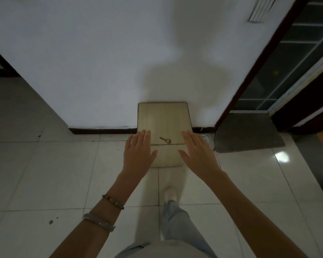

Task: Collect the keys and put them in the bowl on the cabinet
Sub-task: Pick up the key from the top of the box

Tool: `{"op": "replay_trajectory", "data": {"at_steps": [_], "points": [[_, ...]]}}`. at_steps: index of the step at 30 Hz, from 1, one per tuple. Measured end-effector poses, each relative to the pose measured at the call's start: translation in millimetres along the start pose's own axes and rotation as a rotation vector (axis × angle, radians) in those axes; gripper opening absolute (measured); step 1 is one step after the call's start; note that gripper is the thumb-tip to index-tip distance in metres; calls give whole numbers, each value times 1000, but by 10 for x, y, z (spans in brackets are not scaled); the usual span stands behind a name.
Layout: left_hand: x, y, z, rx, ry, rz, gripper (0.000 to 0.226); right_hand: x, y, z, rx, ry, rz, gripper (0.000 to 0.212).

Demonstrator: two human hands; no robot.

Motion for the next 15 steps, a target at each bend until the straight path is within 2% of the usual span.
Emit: {"op": "replay_trajectory", "data": {"at_steps": [9, 15], "points": [[472, -453, 1143, -24, 110, 51, 65, 194, -990, 894, -43, 55, 98, 48], [697, -383, 1522, -106, 131, 61, 67, 476, -1277, 1264, -77, 88, 191, 43]]}}
Point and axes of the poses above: each hand's wrist, its own z-axis towards the middle knuckle, its own x-axis out of the palm, y = z × x, the point moved 8 cm from there along z, towards the middle knuckle, and after that the axes turned 14 degrees about -x, right-handed, at the moved point
